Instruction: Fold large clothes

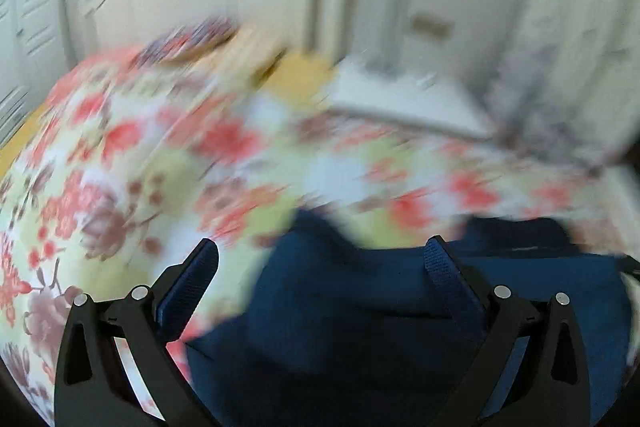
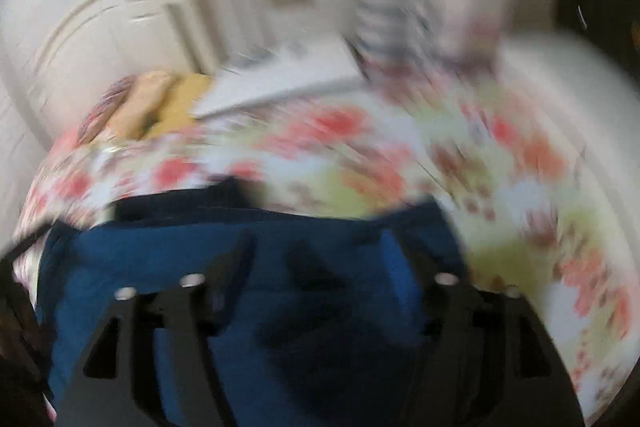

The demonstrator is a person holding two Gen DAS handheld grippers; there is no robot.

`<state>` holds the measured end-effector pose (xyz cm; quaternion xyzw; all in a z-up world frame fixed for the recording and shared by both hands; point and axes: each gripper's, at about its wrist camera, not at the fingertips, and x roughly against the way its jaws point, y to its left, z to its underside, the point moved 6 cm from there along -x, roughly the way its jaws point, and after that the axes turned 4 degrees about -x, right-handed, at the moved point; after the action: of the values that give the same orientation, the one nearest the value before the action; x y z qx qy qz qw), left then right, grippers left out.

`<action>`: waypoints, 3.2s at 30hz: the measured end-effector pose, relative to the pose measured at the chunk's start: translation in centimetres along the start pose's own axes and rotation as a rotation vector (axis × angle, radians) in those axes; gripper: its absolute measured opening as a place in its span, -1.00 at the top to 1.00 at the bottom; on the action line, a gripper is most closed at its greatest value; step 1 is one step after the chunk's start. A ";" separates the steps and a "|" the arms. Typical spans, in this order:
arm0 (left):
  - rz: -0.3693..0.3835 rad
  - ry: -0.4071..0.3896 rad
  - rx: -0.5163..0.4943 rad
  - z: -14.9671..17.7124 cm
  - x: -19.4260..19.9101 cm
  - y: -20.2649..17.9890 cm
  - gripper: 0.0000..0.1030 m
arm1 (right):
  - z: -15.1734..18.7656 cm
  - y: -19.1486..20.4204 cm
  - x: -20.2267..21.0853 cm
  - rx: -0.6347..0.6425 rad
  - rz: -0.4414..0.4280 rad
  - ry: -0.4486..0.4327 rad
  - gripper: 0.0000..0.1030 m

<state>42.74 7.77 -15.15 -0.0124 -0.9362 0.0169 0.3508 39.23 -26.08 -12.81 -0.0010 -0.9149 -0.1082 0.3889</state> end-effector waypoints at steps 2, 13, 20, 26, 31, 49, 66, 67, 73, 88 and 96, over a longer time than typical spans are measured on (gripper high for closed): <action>-0.002 -0.025 -0.089 0.0 1.8 -3.3 -0.91 | 1.2 5.0 1.9 0.157 -0.025 -0.018 -0.70; 0.005 0.144 -0.171 4.5 -1.9 -4.8 -0.91 | 5.7 6.5 -1.0 0.283 0.042 0.102 -0.84; -0.022 0.148 0.021 6.4 -1.2 3.5 -0.91 | 5.7 -6.7 -0.2 -0.067 0.041 0.073 -0.85; 0.041 0.176 0.086 6.8 -2.0 4.4 -0.91 | 6.6 -8.1 -1.3 -0.171 -0.072 0.091 -0.87; 0.014 0.168 0.073 6.8 -1.8 4.0 -0.91 | 6.3 -8.3 -0.8 -0.181 -0.060 0.059 -0.79; 0.008 0.008 -0.255 11.1 4.2 -7.5 -0.91 | 11.7 6.7 3.5 0.310 -0.065 0.018 -0.95; -0.056 0.020 -0.122 13.1 5.5 0.6 -0.91 | 10.7 -6.9 3.4 -0.081 -0.018 0.023 -0.96; -0.045 0.022 -0.113 13.1 5.5 0.7 -0.91 | 10.7 -6.8 3.4 -0.084 -0.023 0.024 -0.96; -0.094 0.017 -0.107 13.1 6.6 0.7 -0.91 | 10.6 -5.4 5.6 -0.040 0.031 -0.021 -0.86; -0.041 0.007 -0.331 17.1 8.2 -8.5 -0.91 | 17.3 7.6 5.7 0.381 -0.003 -0.003 -0.96; -0.041 0.025 -0.332 17.4 7.9 -8.7 -0.91 | 17.6 7.5 5.2 0.373 -0.004 0.011 -0.96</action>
<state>25.20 -1.04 -22.71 -0.0512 -0.9217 -0.1455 0.3560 23.71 -15.70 -19.51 0.0735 -0.9169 0.0626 0.3874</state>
